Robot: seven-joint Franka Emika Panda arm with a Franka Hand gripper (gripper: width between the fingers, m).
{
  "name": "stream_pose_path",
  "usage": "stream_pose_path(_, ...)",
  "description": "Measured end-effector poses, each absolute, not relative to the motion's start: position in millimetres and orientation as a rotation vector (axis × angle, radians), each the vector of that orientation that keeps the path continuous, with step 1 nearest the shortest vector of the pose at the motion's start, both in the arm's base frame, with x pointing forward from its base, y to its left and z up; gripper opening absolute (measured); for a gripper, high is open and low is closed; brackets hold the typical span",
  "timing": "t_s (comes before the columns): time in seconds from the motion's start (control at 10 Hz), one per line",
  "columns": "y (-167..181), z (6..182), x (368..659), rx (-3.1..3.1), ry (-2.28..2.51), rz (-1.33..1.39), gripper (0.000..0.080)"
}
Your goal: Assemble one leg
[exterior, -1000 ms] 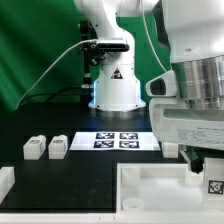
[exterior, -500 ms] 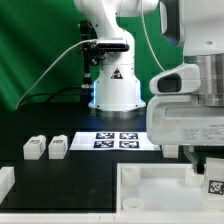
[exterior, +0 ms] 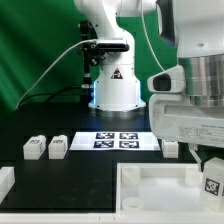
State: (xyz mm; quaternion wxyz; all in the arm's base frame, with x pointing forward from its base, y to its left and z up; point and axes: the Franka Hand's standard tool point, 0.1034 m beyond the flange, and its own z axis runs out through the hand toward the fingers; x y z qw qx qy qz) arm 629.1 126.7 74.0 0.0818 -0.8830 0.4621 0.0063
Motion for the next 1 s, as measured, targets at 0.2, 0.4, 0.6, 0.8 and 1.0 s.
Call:
stream_pose_path(0.2, 127.1, 71.7, 628.7, -2.253, 1.88, 0.091, 0.0314)
stream_pose_path(0.4, 126.6, 71.6, 630.1, -2.009, 2.094, 0.147, 0.0297)
stream_pose_path(0.6, 127.6, 71.6, 630.1, -1.968, 2.133, 0.153, 0.0295)
stream_pose_path(0.8, 128.0, 71.4, 628.9, -2.046, 2.059, 0.147, 0.0294)
stream_pose_path(1.0, 128.3, 71.4, 624.6, -2.346, 1.752, 0.127, 0.0294)
